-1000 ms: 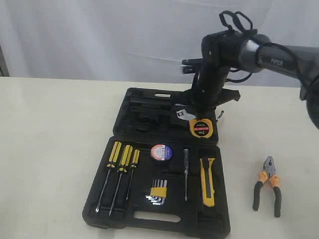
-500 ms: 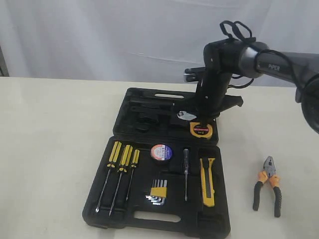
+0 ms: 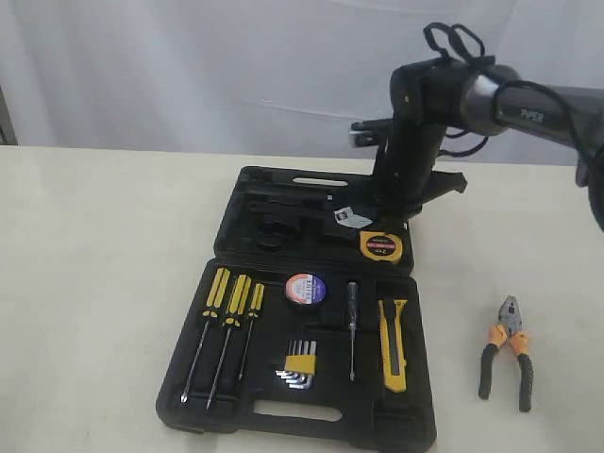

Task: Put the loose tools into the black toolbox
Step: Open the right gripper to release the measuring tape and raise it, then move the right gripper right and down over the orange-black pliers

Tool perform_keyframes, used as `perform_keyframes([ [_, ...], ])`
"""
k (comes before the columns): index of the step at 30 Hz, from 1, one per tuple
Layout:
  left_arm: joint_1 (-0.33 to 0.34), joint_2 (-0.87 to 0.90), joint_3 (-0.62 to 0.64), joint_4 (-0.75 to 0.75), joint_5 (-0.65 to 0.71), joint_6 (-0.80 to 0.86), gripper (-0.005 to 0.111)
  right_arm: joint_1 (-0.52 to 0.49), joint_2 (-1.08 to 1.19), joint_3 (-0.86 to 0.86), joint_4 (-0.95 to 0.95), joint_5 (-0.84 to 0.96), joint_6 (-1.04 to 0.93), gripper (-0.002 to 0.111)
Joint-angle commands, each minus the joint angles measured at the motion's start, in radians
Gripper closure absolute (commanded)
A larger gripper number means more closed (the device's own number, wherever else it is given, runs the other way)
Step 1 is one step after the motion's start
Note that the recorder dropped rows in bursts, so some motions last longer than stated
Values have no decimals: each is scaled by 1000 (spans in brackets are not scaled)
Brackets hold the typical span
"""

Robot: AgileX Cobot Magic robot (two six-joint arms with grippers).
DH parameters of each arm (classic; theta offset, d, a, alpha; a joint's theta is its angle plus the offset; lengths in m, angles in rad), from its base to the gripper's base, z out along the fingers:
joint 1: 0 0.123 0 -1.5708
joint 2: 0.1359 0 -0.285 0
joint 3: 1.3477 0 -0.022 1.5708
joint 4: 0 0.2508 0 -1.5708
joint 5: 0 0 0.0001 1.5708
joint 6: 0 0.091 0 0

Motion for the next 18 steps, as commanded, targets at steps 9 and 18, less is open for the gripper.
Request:
perform_keyframes([
  [9,-2,-3,2,-2,1,-2,107,-68,-256,-2,0,100,-37,109],
  [18,-2,-3,2,-2,1,-2,107,-185,-343,62,14,170,-46,109],
])
